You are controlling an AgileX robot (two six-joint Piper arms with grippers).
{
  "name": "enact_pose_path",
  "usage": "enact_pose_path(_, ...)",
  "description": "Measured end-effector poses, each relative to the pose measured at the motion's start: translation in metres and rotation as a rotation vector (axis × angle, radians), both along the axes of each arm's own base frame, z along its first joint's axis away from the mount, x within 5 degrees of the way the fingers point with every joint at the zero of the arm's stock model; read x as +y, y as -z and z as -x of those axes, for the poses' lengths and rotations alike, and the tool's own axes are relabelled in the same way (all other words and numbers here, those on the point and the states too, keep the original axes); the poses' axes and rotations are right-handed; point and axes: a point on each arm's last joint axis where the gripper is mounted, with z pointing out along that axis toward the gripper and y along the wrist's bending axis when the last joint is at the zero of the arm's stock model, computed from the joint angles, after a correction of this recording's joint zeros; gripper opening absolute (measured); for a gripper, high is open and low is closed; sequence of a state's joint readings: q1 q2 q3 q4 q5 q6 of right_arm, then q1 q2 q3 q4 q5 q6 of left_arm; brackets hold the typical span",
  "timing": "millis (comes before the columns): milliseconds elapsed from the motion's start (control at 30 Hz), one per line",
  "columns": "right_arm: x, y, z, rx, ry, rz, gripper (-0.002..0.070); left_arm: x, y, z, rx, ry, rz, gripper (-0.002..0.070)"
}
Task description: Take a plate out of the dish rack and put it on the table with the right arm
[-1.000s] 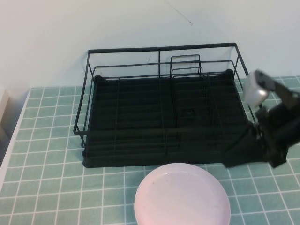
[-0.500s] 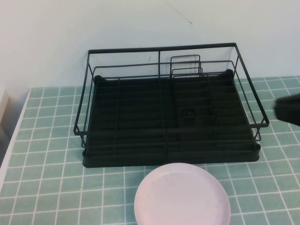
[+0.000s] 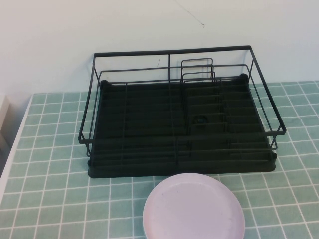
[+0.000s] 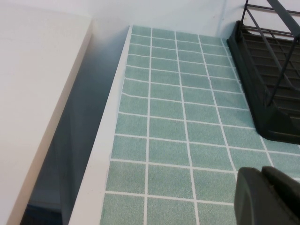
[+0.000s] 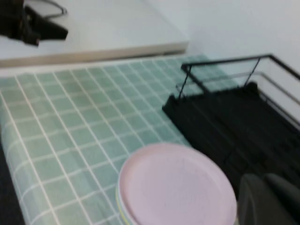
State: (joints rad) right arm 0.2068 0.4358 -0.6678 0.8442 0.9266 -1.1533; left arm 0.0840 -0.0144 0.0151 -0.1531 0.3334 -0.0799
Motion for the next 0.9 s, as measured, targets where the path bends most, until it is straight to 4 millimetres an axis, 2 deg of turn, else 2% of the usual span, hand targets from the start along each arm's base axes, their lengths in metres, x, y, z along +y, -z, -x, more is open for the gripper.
enact_pose_path(133, -0.008, 0.023, 0.001, 0.044, 0.112, 0.009, 0.0011, 0.000, 0.000, 0.000, 0.000, 0.000, 0.000, -0.0003)
enact_pose_path(433, -0.033, 0.071, -0.011, -0.208, 0.472, -0.144, 0.0011, 0.000, 0.000, 0.000, 0.000, 0.000, 0.000, -0.0003)
enact_pose_path(533, -0.042, 0.099, -0.020, -0.224, 0.597, -0.165, 0.0011, 0.000, 0.000, 0.000, 0.000, 0.000, 0.000, -0.0003)
enact_pose_path(667, -0.053, 0.144, -0.023, -0.166, 0.752, -0.235, 0.0011, 0.000, 0.000, 0.000, 0.000, 0.000, 0.000, -0.0003)
enact_pose_path(767, -0.056, 0.158, -0.017, -0.057, 0.806, -0.302, 0.0011, 0.000, 0.000, 0.000, 0.000, 0.000, 0.000, -0.0003)
enact_pose_path(900, -0.065, 0.175, -0.011, 0.075, 0.937, -0.214, 0.0011, 0.000, 0.000, 0.000, 0.000, 0.000, 0.000, -0.0003)
